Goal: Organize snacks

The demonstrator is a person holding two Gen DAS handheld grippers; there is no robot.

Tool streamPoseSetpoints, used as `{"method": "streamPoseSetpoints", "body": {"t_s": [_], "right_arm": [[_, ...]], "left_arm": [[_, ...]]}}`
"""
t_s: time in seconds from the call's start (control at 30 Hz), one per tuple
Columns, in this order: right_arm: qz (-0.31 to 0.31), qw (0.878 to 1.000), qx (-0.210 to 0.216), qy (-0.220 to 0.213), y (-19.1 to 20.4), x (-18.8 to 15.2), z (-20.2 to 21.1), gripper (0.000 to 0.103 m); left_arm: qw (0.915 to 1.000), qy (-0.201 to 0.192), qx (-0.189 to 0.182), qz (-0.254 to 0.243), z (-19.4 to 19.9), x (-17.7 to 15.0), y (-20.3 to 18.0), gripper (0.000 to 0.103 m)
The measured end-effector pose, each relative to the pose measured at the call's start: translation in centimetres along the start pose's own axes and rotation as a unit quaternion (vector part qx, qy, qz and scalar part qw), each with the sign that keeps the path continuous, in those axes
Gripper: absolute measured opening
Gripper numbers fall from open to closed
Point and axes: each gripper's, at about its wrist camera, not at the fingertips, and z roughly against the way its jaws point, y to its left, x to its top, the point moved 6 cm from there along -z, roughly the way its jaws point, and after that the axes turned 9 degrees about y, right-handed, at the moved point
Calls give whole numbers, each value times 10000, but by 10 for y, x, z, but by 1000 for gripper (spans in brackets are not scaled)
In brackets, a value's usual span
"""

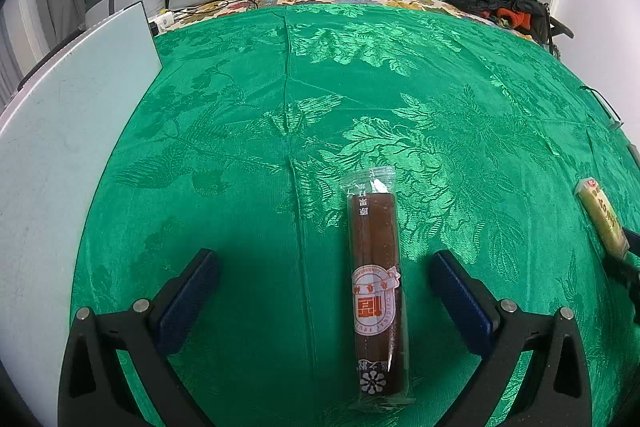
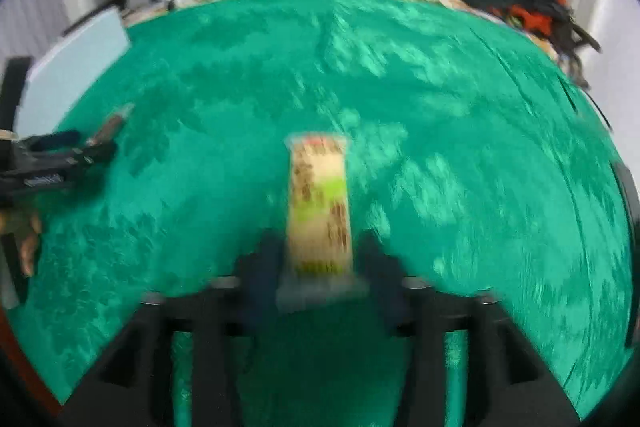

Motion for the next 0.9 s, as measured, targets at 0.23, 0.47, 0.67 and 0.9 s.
{"method": "streamPoseSetpoints", "body": {"t_s": [0.23, 0.47, 0.67, 0.9], "right_arm": [[-87, 9999, -95, -96, 10, -2, -1, 90], [-404, 9900, 1009, 901, -12, -2, 5, 89], [-816, 9814, 990, 1431, -36, 9, 4, 89], [-494, 9840, 816, 1505, -18, 25, -6, 89]], "left_arm": [[10000, -2, -16, 7, 0, 0, 0, 103], [9933, 863, -593, -496, 7, -4, -4, 102], [9922, 786, -857, -451, 22, 6, -15, 99], [9921, 1009, -712, -214, 9, 6, -9, 81]]}}
